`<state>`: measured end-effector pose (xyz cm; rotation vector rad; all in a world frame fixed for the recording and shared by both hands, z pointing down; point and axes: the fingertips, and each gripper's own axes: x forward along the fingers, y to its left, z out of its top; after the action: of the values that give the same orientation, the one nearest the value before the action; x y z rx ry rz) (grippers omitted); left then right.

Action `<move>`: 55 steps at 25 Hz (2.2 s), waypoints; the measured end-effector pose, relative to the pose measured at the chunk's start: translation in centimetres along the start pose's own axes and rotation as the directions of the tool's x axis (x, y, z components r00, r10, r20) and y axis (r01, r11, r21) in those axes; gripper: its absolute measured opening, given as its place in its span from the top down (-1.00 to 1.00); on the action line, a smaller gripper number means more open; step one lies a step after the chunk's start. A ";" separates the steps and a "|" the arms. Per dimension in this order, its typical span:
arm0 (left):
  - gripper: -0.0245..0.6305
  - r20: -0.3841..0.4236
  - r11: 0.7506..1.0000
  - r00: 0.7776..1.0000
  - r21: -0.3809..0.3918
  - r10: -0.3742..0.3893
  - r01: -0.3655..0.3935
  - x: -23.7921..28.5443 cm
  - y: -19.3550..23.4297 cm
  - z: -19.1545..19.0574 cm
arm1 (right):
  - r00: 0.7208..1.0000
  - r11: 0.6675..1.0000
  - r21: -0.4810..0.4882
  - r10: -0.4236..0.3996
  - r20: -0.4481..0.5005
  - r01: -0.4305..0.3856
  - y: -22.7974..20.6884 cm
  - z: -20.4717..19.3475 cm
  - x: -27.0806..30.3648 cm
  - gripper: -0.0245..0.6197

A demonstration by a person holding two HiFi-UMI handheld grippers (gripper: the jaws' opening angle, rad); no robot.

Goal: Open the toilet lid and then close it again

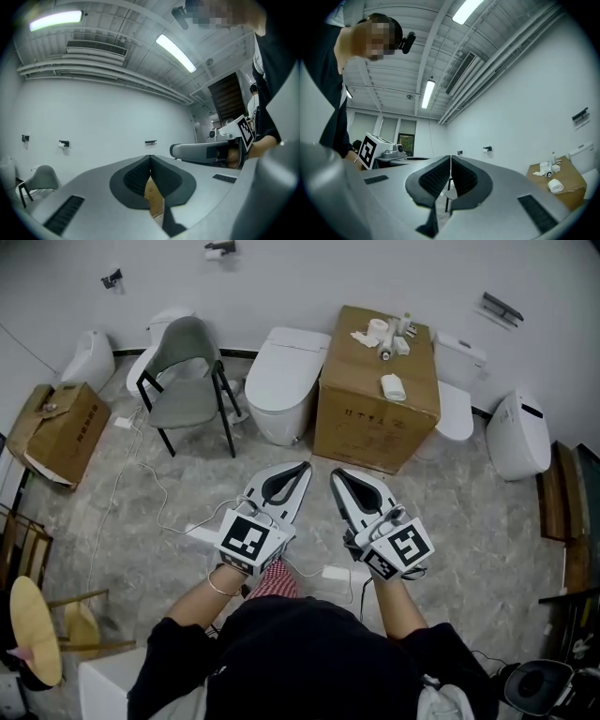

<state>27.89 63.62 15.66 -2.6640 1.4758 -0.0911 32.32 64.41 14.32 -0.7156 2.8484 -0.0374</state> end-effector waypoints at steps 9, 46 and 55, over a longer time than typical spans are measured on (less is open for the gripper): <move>0.92 -0.003 1.000 1.000 -0.017 -0.006 0.006 1.1 3.8 -0.9 | 1.000 1.000 0.004 -0.010 -0.012 0.010 -1.4 -1.1 3.5 0.86; 0.92 0.003 0.999 1.000 -0.027 -0.029 0.029 2.9 19.7 -3.2 | 0.996 0.997 0.026 -0.072 -0.053 0.074 -4.9 -4.7 19.0 0.86; 0.92 0.012 0.999 0.999 -0.018 -0.030 0.030 2.4 22.6 -3.8 | 0.993 0.994 0.008 -0.105 -0.048 0.106 -5.4 -5.1 21.3 0.86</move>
<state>9.76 49.42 16.91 -2.6969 1.4402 -0.0646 15.39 49.52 15.69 -0.8736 2.8506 -0.0869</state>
